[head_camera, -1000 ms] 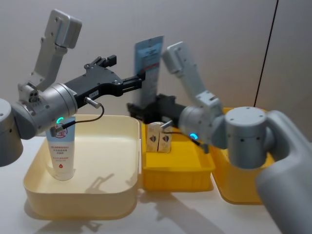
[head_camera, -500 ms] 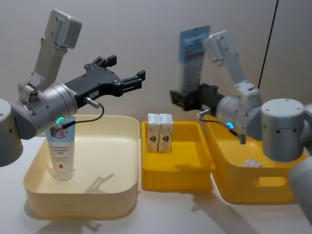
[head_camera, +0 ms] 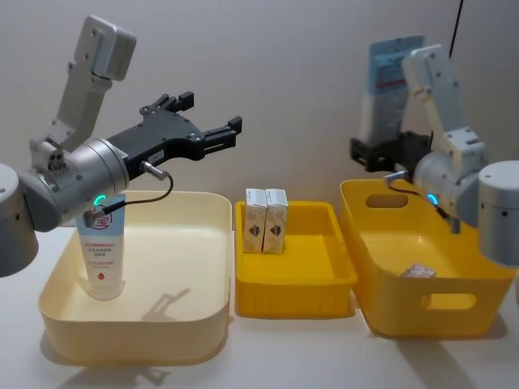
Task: Bimanual collaborative sorting of washing and personal care products
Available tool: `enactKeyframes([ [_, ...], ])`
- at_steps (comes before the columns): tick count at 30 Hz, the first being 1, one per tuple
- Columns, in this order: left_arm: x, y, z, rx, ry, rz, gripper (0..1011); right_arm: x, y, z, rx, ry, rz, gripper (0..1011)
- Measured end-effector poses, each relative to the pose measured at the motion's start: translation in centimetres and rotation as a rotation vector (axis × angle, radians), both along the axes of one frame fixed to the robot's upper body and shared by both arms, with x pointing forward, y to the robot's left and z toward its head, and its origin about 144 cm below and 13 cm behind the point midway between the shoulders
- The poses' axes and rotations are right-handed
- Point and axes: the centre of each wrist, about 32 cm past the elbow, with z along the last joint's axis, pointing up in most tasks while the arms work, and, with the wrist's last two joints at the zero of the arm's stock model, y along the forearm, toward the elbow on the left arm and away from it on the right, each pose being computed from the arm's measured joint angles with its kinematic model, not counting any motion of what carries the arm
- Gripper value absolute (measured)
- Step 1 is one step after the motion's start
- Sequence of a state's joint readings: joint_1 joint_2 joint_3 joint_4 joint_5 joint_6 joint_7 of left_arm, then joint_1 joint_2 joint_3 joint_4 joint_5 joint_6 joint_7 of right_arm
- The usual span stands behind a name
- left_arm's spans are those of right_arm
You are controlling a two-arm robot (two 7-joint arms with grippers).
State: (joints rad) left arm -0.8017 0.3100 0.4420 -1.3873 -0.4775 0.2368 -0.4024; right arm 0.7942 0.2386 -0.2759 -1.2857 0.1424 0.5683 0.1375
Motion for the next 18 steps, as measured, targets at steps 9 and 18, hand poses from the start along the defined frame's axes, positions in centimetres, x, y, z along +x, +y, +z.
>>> enactKeyframes([
  [9, 0.0, 0.0, 0.0, 0.000, 0.000, 0.000, 1003, 0.7, -1.8, -1.2, -0.001, 0.051, -0.124, 665],
  [18, 0.0, 0.0, 0.0, 0.000, 0.000, 0.000, 1003, 1.6, -2.8, -2.7, 0.002, 0.120, -0.199, 666],
])
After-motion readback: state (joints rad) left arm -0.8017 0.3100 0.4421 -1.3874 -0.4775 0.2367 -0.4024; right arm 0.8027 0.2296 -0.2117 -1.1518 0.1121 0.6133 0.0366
